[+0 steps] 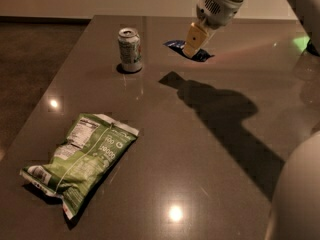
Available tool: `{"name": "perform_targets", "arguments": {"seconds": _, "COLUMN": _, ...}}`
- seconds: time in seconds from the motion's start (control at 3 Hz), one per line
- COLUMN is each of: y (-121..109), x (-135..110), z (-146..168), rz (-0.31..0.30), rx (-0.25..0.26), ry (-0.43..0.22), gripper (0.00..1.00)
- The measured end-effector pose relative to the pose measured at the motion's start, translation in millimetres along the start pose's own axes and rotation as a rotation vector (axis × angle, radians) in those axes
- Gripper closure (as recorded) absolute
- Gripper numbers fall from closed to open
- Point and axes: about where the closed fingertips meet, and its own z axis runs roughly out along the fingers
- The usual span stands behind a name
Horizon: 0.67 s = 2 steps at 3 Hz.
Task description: Pick rxbar blueberry
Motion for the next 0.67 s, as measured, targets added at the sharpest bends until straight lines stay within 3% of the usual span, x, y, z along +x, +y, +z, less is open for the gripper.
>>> {"name": "perform_targets", "arguments": {"seconds": 0.33, "y": 8.0, "x": -3.7, "z": -10.9, "rz": -0.043, "rx": -0.006, "ry": -0.02, "gripper": 1.0}}
{"name": "perform_targets", "arguments": {"seconds": 0.67, "y": 6.2, "x": -7.6, "z": -8.3, "rz": -0.044, "rx": 0.0, "ry": -0.03, "gripper": 1.0}}
